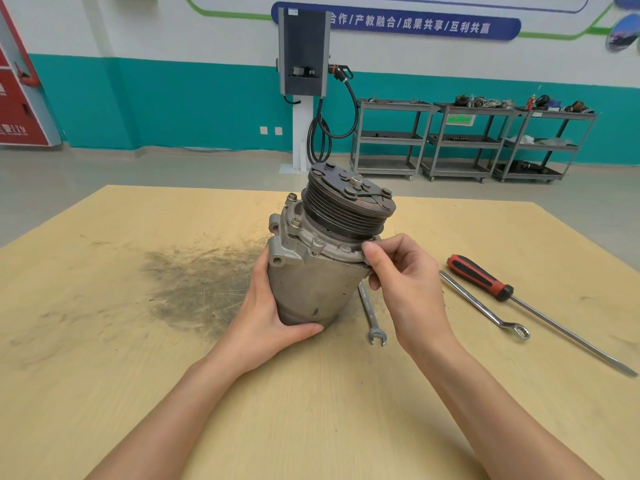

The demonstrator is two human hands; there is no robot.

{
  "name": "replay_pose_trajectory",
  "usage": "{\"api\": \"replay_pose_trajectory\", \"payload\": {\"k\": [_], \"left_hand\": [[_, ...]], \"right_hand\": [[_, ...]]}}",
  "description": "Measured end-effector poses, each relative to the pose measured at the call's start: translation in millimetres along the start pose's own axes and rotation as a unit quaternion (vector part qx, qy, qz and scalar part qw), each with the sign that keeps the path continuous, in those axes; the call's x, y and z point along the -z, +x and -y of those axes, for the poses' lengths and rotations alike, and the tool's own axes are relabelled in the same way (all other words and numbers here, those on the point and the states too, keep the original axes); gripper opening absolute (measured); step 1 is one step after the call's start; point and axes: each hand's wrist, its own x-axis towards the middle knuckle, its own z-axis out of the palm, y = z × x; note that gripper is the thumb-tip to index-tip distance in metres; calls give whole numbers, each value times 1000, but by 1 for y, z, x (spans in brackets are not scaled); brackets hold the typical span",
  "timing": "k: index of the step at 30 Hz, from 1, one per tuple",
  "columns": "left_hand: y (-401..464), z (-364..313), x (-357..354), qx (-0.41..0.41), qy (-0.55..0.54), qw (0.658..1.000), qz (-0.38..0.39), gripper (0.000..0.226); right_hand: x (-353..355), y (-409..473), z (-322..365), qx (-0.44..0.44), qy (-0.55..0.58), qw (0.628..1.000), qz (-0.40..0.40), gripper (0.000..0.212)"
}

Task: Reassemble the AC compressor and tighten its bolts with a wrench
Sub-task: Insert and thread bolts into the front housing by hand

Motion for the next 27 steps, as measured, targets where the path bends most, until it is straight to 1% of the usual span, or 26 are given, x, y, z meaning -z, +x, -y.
{"api": "replay_pose_trajectory", "payload": {"k": [3, 4, 6, 7, 9, 10, 11, 13, 15, 17, 20, 24, 26, 27], "left_hand": [[0, 1, 1, 8, 1, 1000, -2, 122], [0, 0, 1, 12, 3, 1000, 0, 123], [0, 0, 1, 14, 2, 1000, 6, 123], [0, -1, 1, 12, 1, 1000, 8, 123], [0, -1, 1, 9, -2, 1000, 8, 124], [0, -1, 1, 8, -4, 1000, 7, 125], [0, -1, 1, 6, -5, 1000, 7, 124], [0, -1, 2, 8, -4, 1000, 8, 124], [0, 0, 2, 13, -2, 1000, 9, 126], [1, 1, 2, 17, -2, 1000, 10, 131], [2, 2, 2, 15, -4, 1000, 11, 134], [2, 3, 2, 15, -1, 1000, 7, 135], [2, 4, 2, 15, -2, 1000, 8, 135], [2, 4, 2, 14, -4, 1000, 9, 136]], "right_hand": [[9, 4, 3, -15, 26, 999, 28, 7], [17, 7, 4, -20, 41, 999, 18, 6], [39, 19, 6, -26, 37, 998, -32, 11], [52, 25, 6, -30, 5, 998, -53, 15], [81, 38, 0, -50, -132, 988, -56, 17], [95, 42, -5, -72, -218, 973, -38, 15], [107, 45, -11, -103, -299, 949, -13, 13], [125, 46, -23, -162, -424, 890, 46, 9], [129, 45, -31, -204, -491, 841, 101, 8], [127, 46, -37, -230, -516, 816, 125, 15], [123, 48, -47, -229, -528, 809, 117, 20], [121, 48, -54, -213, -542, 806, 109, 17], [122, 49, -54, -197, -536, 816, 90, 15], [122, 49, -53, -183, -519, 831, 72, 14]]}}
